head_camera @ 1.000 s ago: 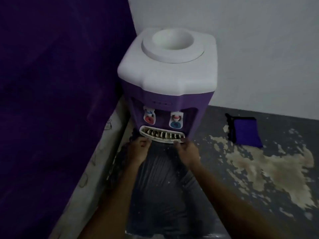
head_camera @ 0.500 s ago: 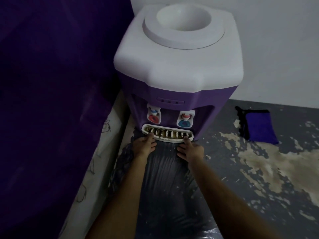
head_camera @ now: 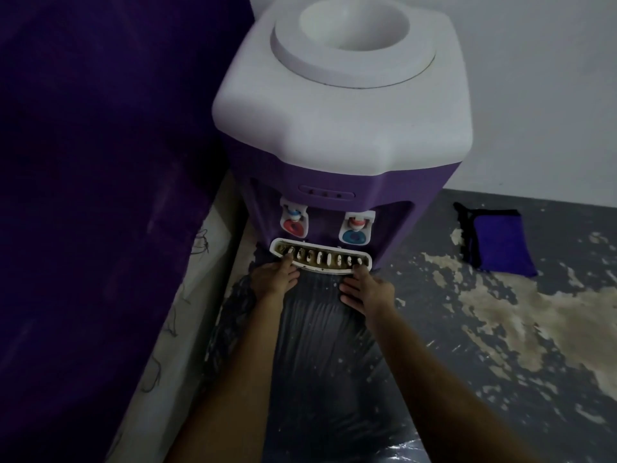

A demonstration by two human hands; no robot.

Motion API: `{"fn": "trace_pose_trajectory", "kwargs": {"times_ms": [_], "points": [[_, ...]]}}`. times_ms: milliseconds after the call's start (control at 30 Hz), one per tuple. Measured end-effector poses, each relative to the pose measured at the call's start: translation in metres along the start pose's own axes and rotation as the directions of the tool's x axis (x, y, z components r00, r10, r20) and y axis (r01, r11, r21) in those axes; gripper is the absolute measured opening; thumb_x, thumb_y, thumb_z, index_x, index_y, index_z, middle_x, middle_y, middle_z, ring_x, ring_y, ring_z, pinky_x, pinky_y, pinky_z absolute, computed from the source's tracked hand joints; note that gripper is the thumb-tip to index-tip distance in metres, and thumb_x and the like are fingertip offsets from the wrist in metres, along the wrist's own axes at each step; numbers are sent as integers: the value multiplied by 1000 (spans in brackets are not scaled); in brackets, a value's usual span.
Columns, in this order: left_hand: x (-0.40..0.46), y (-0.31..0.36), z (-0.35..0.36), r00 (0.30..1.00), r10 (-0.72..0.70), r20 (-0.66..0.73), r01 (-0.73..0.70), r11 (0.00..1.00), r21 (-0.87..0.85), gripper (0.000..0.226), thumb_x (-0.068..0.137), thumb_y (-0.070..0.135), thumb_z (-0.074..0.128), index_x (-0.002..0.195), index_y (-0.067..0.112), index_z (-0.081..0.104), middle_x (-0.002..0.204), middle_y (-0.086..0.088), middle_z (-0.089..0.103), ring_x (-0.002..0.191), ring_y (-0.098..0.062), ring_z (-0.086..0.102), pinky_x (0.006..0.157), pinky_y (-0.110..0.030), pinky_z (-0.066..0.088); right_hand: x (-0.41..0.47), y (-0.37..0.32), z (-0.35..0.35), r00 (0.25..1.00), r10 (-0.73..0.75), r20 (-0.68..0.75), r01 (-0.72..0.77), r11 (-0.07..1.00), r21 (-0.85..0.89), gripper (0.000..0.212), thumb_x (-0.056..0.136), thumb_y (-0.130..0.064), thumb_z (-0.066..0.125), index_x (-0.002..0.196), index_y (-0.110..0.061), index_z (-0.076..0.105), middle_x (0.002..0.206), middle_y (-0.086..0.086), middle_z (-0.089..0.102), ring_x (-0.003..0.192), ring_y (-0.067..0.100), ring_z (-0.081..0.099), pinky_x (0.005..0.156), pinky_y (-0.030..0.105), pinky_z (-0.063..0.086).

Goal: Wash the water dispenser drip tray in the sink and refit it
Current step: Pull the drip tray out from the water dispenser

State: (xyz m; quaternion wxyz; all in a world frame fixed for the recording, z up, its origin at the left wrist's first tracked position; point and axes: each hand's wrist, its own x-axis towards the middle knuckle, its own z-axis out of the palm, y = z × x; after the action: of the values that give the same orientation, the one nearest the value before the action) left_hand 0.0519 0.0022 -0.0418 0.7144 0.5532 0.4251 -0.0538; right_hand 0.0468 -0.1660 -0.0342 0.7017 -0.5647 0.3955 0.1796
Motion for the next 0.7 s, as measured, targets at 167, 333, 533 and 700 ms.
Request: {"fn": "trace_pose_trajectory", "kwargs": {"times_ms": [167,333,533,700], "points": [[1,3,-5,1000,29,1,-29,999,19,35,89,21,68,107,-9,63,99,-21,68,78,-22,68,57,-21,58,3,1,1,999,23,-26,-25,998,-55,28,92,-32,68,89,-4,66,84,13,72,76,25,71,64,39,61],[3,8,-5,987,134,-85,-129,990,64,37,84,13,73,111,7,48,98,-17,67,70,-25,69,54,-27,58,6,-1,0,997,42,-60,-46,996,-77,32,92,-31,69,92,0,67,83,14,72,71,24,71,56,36,60],[5,5,-6,979,181,-99,-170,979,109,38,84,13,73,110,10,47,94,-13,64,62,-20,67,51,-26,57,8,-2,-2,998,25,-55,-30,996,-88,32,91,-29,71,85,2,66,80,14,71,67,24,70,51,33,60],[8,-1,-5,965,228,-125,-205,963,174,38,81,13,73,107,10,45,85,-10,65,60,-22,68,59,-36,59,13,-5,-5,998,12,-62,-18,994,-112,29,90,-27,72,82,0,67,79,13,71,67,24,70,54,35,60]]}}
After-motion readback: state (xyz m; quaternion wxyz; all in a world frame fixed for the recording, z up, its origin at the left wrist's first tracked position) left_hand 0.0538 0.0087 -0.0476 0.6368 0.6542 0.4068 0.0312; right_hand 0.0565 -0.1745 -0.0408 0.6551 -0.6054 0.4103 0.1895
